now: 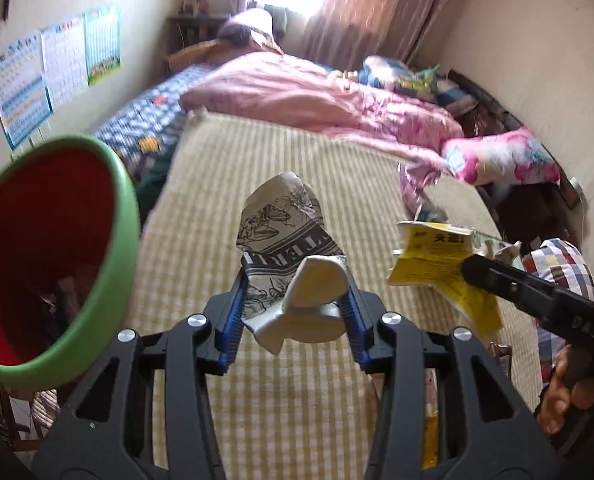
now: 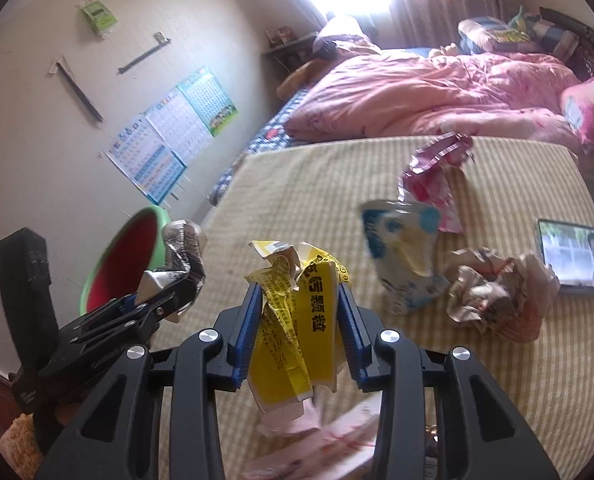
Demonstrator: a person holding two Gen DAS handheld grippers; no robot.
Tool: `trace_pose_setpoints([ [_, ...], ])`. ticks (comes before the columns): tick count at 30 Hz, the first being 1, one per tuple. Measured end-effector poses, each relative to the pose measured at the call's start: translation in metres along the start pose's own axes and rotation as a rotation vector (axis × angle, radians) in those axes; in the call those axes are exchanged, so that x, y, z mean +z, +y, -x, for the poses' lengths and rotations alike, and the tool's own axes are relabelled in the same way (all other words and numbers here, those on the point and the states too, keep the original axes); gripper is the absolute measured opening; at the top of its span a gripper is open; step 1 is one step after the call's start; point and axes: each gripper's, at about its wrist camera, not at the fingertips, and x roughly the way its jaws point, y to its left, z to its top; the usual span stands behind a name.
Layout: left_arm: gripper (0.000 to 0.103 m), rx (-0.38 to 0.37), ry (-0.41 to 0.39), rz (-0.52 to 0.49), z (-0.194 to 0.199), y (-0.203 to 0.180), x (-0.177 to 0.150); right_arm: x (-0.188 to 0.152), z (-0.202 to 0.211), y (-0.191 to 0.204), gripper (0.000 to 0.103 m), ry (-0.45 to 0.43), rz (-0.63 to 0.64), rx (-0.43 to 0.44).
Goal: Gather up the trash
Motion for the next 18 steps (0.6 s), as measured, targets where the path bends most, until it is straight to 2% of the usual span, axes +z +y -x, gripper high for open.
trace_pose_setpoints([
  [4,0.042,0.035,-0.034,-0.006,0.020,0.009,-0.001,0.003,0.000,0.014,0.037,-0.014,0.020,0.014],
  [9,0.042,0.060,-0.055,0.035,0.037,0.029,0.000,0.005,-0.003,0.028,0.037,-0.032,0.028,0.024],
  [18,0.042,0.088,-0.079,0.080,0.051,0.059,-0.003,0.006,-0.013,0.059,0.037,-0.028,0.060,0.038],
])
